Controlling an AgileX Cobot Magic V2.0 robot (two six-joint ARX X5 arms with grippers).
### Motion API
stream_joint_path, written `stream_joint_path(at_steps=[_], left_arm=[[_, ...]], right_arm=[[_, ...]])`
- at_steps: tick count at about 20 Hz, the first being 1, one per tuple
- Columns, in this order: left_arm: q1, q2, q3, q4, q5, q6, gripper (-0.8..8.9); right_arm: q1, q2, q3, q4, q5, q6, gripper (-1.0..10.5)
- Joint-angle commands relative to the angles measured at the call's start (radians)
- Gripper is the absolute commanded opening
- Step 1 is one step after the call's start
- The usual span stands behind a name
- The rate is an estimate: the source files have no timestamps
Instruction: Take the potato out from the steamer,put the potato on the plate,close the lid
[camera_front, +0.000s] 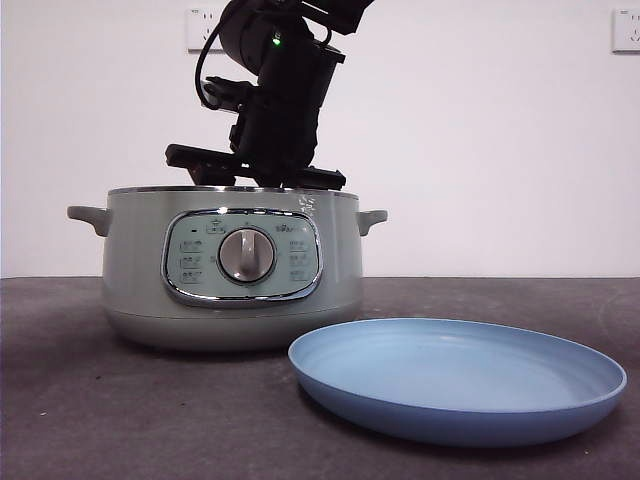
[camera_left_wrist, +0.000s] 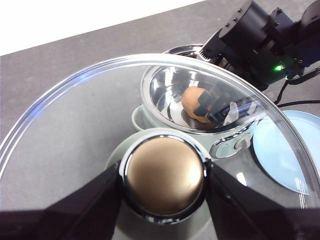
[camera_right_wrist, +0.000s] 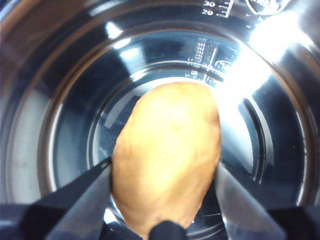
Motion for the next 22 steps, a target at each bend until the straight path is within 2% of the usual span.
stream_joint_path(at_steps=[1,6,10,14,20,22], left_arm=[[0.003,-0.012,0.006,0.039,0.006,-0.003,-0.09],[0.003,-0.012,0.006,0.044,0.006,-0.002,-0.09],[0.003,-0.010,0.006,0.063,0.011,-0.002,-0.09],[0.003,-0.005,0.006,0.099,0.060,-0.002,-0.09],[0.002,0.014,0.006,0.133,0.109,-0.002,-0.09],[0.002,0.031,0.006,0.133,0.113,0.002,-0.09]], right_arm=[[0.003,0.019,0.002,0.014,-0.005,-0.015,-0.2],[0.003,-0.023,0.002,0.008,0.006,-0.047,-0.2],[0.003,-0.163,0.002,-0.028,0.006,-0.073,-0.2],[0.002,-0.349,0.002,-0.153,0.053,-0.101,-0.2],[0.000,-0.578,-0.003,-0.436,0.056,-0.122,-0.2],[0.000,-0.622,-0.019,-0.479,0.059,-0.121,-0.2]])
